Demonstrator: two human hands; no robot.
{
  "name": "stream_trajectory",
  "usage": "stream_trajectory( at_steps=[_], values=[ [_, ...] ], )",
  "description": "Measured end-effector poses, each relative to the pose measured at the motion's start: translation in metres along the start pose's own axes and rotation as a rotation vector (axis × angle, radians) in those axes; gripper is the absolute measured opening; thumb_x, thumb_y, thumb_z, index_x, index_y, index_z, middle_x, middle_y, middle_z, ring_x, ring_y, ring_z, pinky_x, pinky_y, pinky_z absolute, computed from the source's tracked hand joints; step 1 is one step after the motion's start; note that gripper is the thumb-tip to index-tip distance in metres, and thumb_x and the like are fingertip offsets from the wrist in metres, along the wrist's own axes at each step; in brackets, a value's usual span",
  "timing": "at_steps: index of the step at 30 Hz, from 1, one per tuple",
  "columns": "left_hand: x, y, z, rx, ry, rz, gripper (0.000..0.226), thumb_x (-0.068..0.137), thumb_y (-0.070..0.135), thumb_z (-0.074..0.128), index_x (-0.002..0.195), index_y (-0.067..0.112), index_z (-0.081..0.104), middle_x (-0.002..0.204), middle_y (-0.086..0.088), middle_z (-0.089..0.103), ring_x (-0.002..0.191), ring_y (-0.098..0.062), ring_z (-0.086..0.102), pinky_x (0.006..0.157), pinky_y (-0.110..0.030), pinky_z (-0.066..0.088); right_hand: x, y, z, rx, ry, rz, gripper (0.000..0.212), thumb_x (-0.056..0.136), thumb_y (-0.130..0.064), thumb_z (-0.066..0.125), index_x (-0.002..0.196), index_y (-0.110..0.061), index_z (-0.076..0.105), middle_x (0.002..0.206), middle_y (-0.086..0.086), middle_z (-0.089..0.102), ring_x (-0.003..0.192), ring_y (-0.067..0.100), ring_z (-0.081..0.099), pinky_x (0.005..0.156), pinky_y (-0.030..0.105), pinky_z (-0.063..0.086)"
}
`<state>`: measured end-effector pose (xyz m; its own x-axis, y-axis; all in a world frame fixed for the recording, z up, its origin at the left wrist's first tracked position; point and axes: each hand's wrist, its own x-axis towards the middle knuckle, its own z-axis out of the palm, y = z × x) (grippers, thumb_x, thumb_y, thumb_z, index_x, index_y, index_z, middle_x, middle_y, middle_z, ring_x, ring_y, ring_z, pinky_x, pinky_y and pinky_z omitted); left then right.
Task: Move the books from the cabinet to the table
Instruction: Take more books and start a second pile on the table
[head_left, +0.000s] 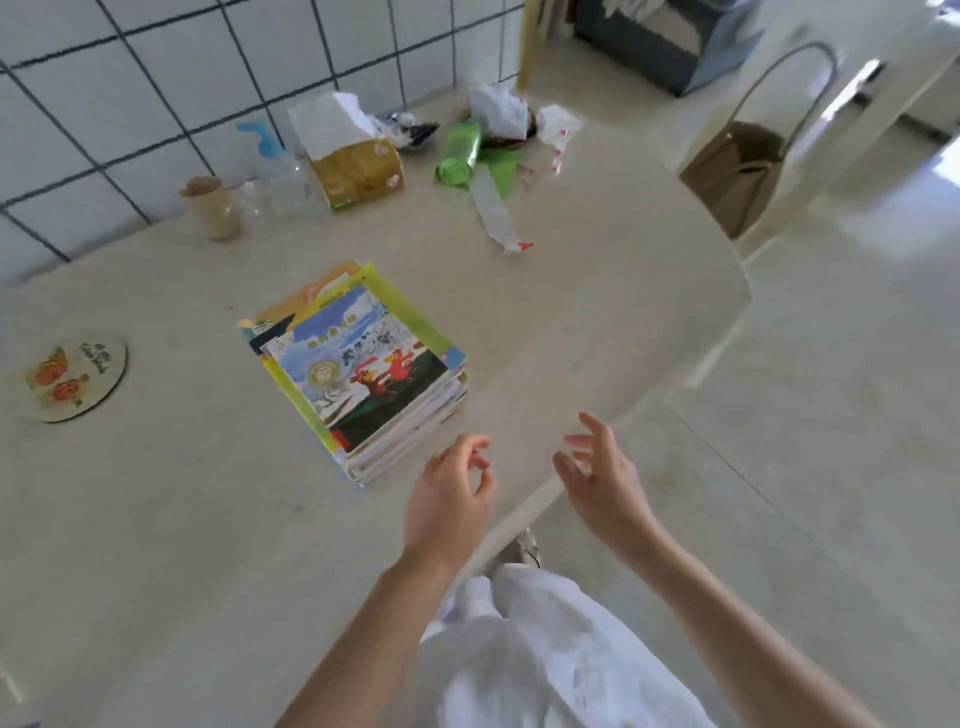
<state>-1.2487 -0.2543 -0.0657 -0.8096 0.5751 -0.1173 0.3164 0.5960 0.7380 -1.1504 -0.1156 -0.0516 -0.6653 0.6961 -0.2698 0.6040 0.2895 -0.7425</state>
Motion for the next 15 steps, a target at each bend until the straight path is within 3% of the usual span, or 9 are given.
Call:
stream_trajectory(
  at_steps=[10, 15],
  values=[
    [-0.039, 0.082, 0.097, 0.131, -0.537, 0.401, 0.023, 0.087, 0.016, 0.062, 0.108, 0.023, 0.066, 0.088, 0.007, 0.070, 0.080, -0.010, 0.065, 0.080, -0.029, 0.051, -0.128, 0.121, -0.082, 0.105, 0.433, 0.364, 0.043, 0.090, -0.013, 0.059, 0.131, -0.010, 0.048, 0.112, 0.005, 0.066, 0.105, 0.020, 0.062, 0.084, 0.024, 0.041],
    [-0.089, 0.133, 0.166, 0.147, -0.782, 0.560, 0.020, 0.088, 0.012, 0.062, 0.105, 0.022, 0.067, 0.080, 0.005, 0.072, 0.076, -0.009, 0.068, 0.076, -0.032, 0.056, -0.224, 0.187, -0.112, 0.190, 0.624, 0.545, 0.037, 0.090, -0.014, 0.057, 0.127, -0.013, 0.051, 0.102, -0.004, 0.061, 0.102, 0.017, 0.061, 0.084, 0.026, 0.043]
  ],
)
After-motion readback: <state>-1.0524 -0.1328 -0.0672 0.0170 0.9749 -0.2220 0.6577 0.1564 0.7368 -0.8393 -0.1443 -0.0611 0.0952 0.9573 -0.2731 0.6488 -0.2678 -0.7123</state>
